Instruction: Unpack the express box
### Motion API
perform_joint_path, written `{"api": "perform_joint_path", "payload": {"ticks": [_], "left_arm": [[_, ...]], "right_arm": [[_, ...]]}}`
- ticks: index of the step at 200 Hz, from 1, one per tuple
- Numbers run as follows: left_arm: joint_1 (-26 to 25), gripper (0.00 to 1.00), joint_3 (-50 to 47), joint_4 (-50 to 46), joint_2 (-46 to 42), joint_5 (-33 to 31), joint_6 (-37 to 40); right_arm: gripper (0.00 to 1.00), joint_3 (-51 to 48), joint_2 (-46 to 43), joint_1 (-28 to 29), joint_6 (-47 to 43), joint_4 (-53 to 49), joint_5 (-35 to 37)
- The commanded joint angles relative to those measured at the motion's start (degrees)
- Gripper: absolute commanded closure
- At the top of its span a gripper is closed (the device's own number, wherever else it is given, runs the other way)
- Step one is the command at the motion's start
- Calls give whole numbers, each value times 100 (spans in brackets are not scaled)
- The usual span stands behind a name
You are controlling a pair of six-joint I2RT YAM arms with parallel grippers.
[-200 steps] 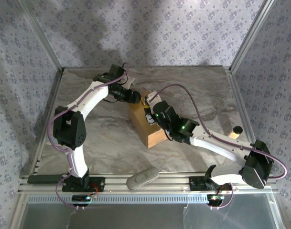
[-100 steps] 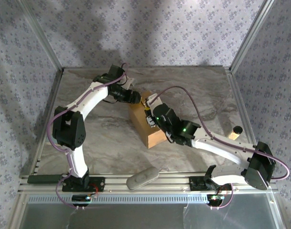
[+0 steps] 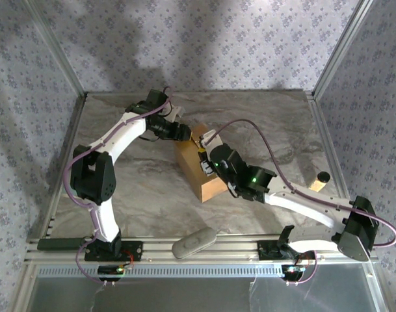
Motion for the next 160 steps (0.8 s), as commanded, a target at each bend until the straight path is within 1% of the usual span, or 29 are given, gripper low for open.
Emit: {"api": "perform_joint_path", "payload": {"ticks": [1,78,160], "left_arm": [[239,35,-254,-135,267,-1155,-206],[283,36,-228,-152,352,-1278,-359],[336,37,-181,-170,416,-1329,-527]], "right_arm": [[100,-120,-203,124,172,-386,24],[100,-42,-466,313,119,-587,204],[100,-168,-567,446,279,-693,337]]}}
